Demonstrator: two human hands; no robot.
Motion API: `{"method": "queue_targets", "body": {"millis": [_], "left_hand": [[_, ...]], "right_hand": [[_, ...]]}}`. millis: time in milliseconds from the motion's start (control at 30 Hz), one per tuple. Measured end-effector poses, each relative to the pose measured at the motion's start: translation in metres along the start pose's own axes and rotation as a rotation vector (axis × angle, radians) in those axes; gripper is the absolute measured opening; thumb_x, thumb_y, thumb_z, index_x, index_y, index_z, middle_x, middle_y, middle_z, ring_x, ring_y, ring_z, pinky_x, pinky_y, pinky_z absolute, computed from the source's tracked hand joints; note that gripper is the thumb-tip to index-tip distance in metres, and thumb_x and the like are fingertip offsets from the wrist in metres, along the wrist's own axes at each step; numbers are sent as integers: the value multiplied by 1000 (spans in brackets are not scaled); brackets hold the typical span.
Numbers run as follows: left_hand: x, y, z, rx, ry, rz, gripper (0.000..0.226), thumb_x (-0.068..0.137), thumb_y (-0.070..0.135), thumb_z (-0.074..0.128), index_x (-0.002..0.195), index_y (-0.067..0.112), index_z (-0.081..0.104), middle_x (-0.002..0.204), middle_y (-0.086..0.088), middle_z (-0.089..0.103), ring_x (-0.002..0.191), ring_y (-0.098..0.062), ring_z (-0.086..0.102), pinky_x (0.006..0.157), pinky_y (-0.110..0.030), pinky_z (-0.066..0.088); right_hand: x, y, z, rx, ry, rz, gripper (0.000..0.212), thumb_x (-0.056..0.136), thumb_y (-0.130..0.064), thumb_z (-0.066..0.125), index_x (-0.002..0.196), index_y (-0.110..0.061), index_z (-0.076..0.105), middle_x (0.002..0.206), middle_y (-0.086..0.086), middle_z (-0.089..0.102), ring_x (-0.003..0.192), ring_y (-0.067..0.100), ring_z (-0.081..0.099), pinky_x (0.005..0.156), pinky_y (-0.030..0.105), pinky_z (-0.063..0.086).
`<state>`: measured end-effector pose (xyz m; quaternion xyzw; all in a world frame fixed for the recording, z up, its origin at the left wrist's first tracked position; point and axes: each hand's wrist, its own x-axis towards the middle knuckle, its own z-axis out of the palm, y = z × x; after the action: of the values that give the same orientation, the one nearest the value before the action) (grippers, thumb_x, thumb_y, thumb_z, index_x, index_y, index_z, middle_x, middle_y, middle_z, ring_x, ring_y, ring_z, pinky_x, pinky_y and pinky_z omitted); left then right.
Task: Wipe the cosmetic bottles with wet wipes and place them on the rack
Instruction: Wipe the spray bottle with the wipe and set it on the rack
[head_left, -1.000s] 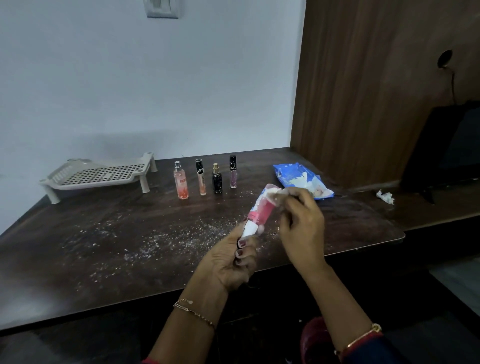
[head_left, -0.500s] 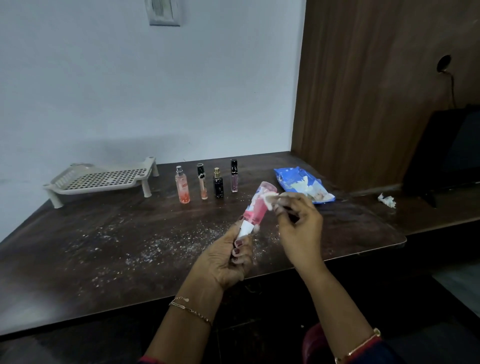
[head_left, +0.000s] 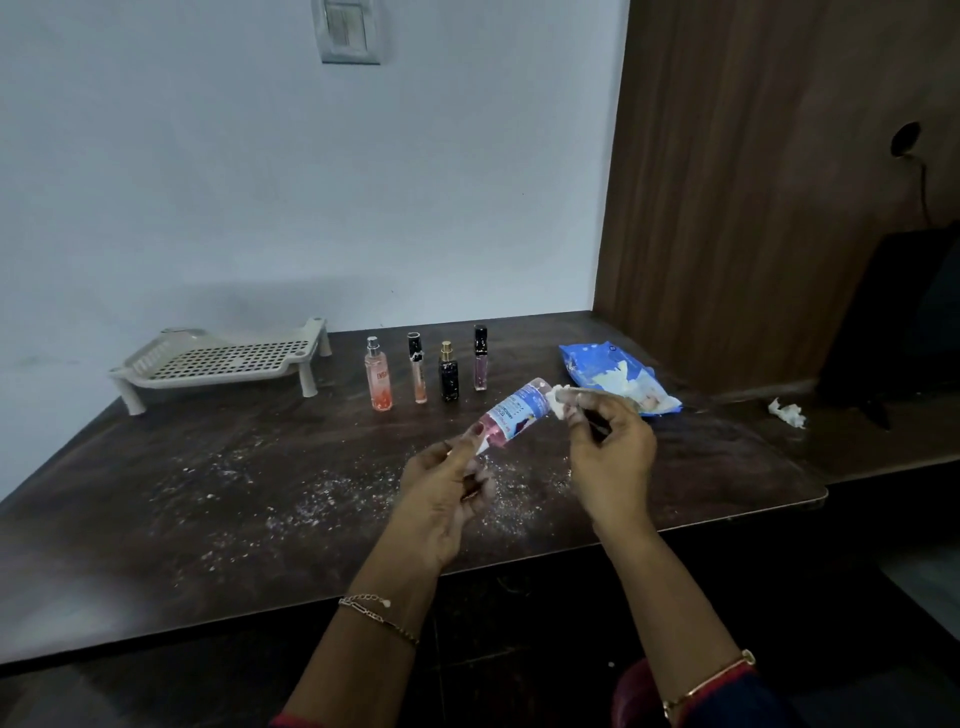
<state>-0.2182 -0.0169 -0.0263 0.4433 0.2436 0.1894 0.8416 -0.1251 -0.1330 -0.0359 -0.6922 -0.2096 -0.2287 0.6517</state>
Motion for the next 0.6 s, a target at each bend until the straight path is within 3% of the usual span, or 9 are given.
{"method": "queue_targets", "body": {"millis": [100, 200, 400, 533, 600], "left_hand": [[0, 3, -6, 11, -6, 79, 11, 84, 16, 65, 91, 8, 60, 70, -5, 59, 65, -21, 65, 58, -35, 60], [-1, 8, -12, 8, -10, 123, 8, 86, 10, 62, 92, 6, 61, 84, -12, 68, 73, -23, 68, 65, -37, 61], [-5, 15, -30, -73, -26, 192, 15, 85, 3, 60, 98, -5, 60, 89, -20, 70, 69, -18, 70, 68, -30, 60], [-8, 24, -44, -94, -28, 240, 19, 82, 2, 61, 99, -5, 61, 89, -18, 70, 71, -18, 70, 74, -33, 59], [-10, 31, -52, -84, -4, 271, 24, 78, 3, 65, 100, -5, 61, 93, -18, 69, 73, -17, 70, 75, -33, 59]], "right_hand": [[3, -4, 5, 189, -87, 253, 15, 84, -3, 66, 93, -14, 71, 92, -1, 73, 90, 8, 68, 87, 23, 52], [6, -10, 8, 355, -83, 397, 13, 84, -4, 67, 96, -6, 71, 91, 4, 73, 82, 5, 66, 80, 18, 53], [1, -18, 24, 399, -173, 484, 11, 83, -7, 68, 94, -7, 71, 93, 10, 72, 83, 12, 64, 75, 20, 55], [-9, -24, 34, 403, -251, 526, 8, 82, -7, 69, 88, -11, 72, 88, 10, 71, 81, 16, 63, 78, 31, 54], [-11, -29, 40, 362, -308, 514, 11, 82, -6, 70, 92, -9, 71, 86, 10, 69, 78, 14, 61, 72, 27, 51]]}}
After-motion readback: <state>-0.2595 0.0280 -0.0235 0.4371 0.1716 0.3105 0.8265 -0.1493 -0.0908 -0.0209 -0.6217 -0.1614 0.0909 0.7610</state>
